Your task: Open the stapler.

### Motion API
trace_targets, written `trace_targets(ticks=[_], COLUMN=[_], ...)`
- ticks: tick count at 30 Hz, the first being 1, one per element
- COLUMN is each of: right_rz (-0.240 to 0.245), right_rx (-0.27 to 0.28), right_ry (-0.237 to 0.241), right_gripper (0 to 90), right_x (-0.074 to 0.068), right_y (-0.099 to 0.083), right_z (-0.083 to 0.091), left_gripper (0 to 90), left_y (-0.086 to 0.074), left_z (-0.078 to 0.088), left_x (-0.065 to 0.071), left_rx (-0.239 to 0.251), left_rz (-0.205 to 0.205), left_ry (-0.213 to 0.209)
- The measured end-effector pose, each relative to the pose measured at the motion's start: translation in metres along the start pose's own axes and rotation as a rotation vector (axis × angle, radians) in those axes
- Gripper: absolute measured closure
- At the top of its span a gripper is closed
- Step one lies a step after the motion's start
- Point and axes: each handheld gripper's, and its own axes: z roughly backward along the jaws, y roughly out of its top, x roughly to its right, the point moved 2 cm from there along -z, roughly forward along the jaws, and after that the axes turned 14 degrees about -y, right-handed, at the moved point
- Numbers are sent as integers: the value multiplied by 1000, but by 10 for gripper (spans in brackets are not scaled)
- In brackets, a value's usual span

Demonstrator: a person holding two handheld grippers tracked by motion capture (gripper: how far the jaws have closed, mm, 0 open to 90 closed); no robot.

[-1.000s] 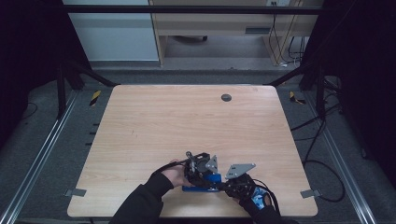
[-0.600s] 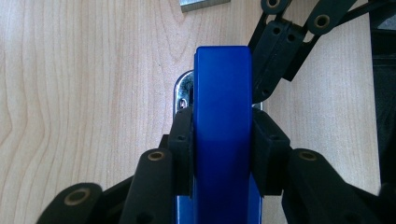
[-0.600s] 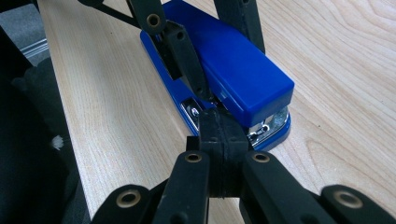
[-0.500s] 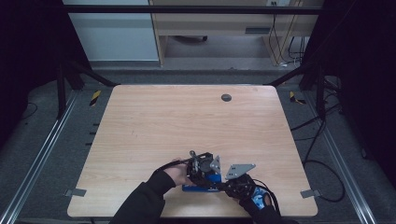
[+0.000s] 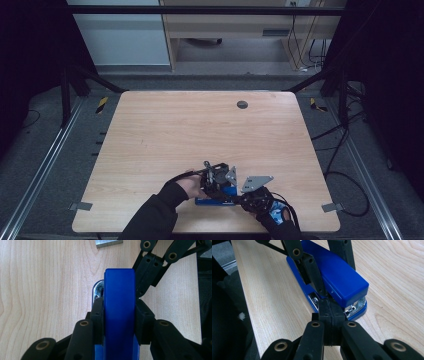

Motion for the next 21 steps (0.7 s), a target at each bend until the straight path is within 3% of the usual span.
trace_targets(ticks=[14, 21], right_rz=[-17, 3], right_rx=[3, 7], right_ry=[14, 1], right_gripper=[900, 900], right_x=[1, 0], right_y=[-1, -1], right_z=[0, 0], left_gripper=[646, 655], left_y=[-1, -1], left_z=[1, 2], left_x=[1, 1], left_rx=[-1, 0], left_rz=[25, 27], left_ry=[-6, -11])
